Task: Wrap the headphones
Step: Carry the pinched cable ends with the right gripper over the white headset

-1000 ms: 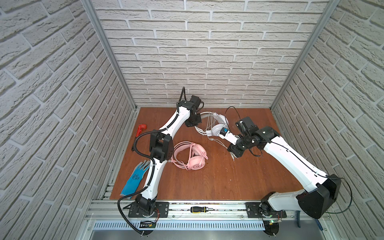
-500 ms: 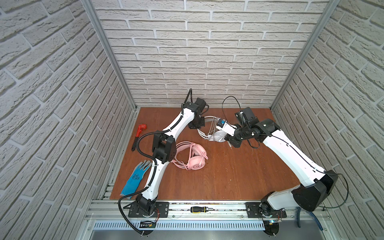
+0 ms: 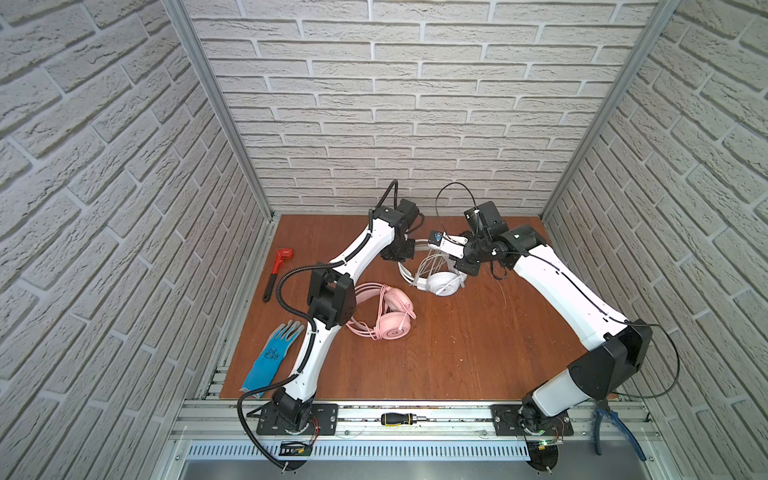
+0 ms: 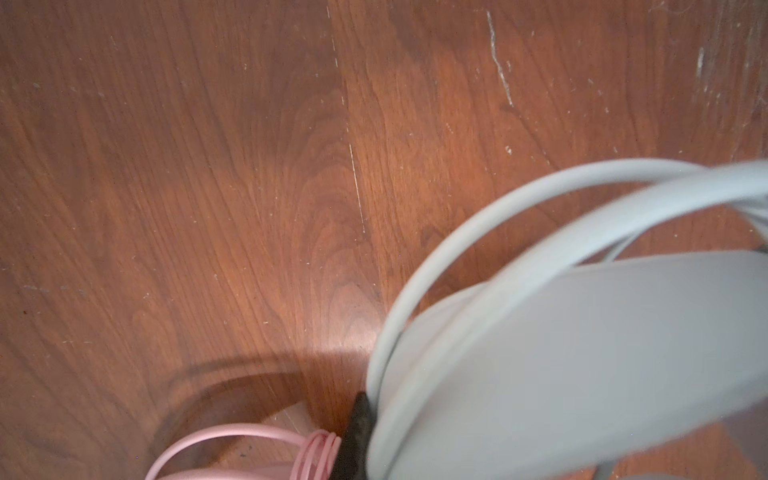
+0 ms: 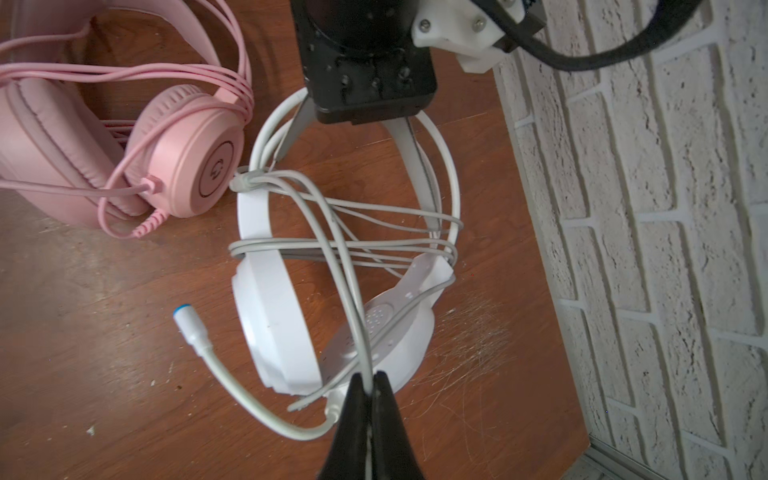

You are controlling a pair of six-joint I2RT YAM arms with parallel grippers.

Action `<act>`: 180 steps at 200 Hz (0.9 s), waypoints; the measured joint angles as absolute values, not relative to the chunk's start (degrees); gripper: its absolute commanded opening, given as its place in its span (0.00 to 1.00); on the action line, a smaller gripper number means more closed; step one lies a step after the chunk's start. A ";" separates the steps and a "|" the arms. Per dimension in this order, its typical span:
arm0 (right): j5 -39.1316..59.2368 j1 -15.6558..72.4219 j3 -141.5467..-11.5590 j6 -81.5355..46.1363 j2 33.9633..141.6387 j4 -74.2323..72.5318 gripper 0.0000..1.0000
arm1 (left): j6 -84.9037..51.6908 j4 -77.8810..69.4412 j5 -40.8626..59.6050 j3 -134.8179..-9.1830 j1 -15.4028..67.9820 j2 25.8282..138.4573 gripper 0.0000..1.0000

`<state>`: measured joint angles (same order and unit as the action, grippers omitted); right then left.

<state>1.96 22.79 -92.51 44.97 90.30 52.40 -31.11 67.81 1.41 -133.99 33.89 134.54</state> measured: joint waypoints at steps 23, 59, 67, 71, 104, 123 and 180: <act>1.52 20.40 -91.61 45.84 91.20 48.84 0.06 | -30.48 68.12 1.61 -134.34 34.22 134.56 0.00; 1.32 17.98 -90.83 47.18 94.30 43.81 0.05 | -29.89 68.62 2.31 -135.39 34.98 134.54 0.00; 1.50 17.47 -90.83 47.24 95.15 43.09 0.05 | -29.74 68.77 2.48 -135.59 35.16 134.56 0.00; 1.54 17.21 -90.83 47.27 95.53 42.65 0.05 | -29.65 68.84 2.57 -135.66 35.22 134.54 0.00; 3.18 15.25 -90.98 47.20 99.42 40.93 0.05 | -29.45 69.17 3.33 -135.92 35.68 134.56 0.00; 4.32 14.13 -92.01 46.96 101.93 40.84 0.05 | -29.21 69.89 3.49 -136.75 35.77 134.61 0.00; 8.05 11.99 -92.68 44.88 103.96 39.92 0.15 | -29.26 72.10 3.53 -138.87 35.88 134.67 0.00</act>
